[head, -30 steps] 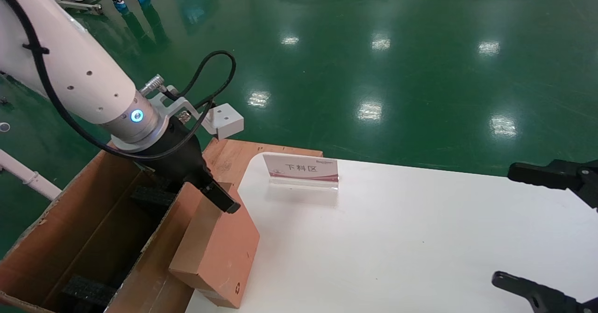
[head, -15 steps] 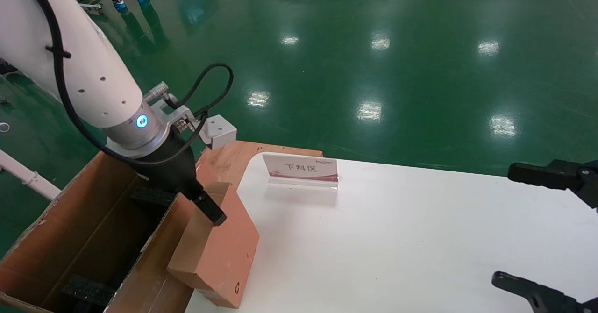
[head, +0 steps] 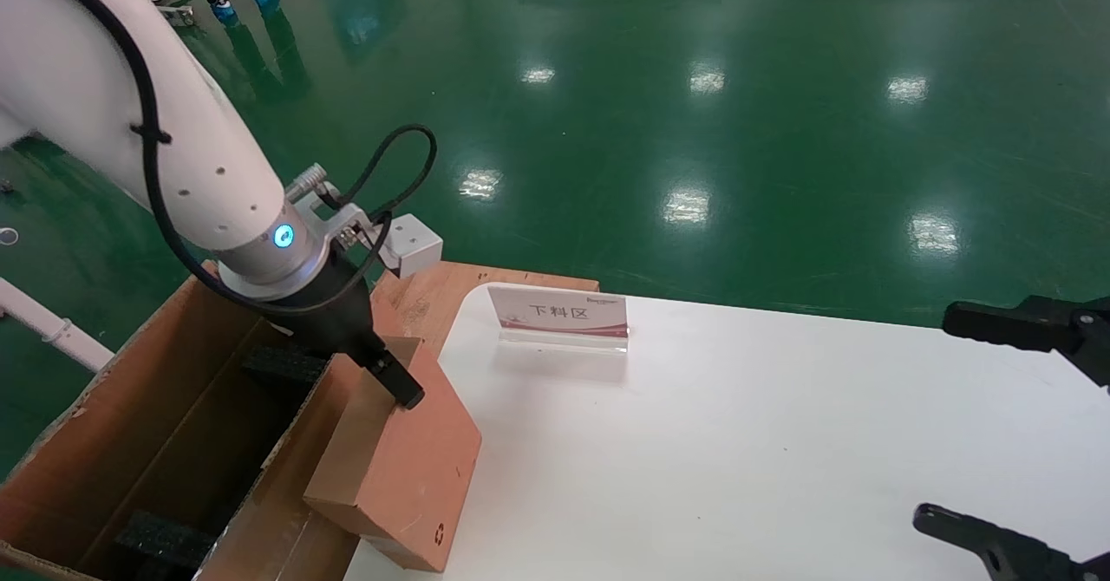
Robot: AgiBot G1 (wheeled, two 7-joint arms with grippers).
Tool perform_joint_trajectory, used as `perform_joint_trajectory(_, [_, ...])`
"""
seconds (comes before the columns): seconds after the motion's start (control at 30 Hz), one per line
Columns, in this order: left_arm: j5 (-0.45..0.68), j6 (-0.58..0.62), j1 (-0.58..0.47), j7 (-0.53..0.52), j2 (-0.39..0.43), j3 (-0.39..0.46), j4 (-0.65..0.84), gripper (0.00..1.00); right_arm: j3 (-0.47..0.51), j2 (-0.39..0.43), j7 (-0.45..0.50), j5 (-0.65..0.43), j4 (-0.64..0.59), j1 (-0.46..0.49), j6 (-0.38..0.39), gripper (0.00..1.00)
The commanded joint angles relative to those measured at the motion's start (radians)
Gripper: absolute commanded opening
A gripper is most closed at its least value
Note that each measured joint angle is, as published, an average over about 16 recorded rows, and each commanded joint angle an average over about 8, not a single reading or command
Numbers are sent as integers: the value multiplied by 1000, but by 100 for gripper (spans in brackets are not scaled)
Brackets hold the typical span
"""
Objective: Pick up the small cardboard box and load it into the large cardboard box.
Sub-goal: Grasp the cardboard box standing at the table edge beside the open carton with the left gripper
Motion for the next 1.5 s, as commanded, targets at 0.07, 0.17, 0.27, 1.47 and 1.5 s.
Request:
perform_joint_trajectory(0.07, [9,-22,9,0,-5,3,-1,100,0,0,0,0,0,0,0,100])
perform_joint_trajectory(0.17, [-3,-32,15,5,-12,-1,-1,100,0,0,0,0,0,0,0,100])
perform_joint_trajectory(0.27, [-17,-40,19,9,-19,-4,-1,100,0,0,0,0,0,0,0,100])
perform_joint_trajectory(1.47, [-89,-8,27,27,-18,-9,41,72,-2,1,-1,2,-1,0,1,97])
perform_joint_trajectory(1.5, [-88,-8,27,27,-18,-9,42,60,-2,1,-1,2,-1,0,1,84])
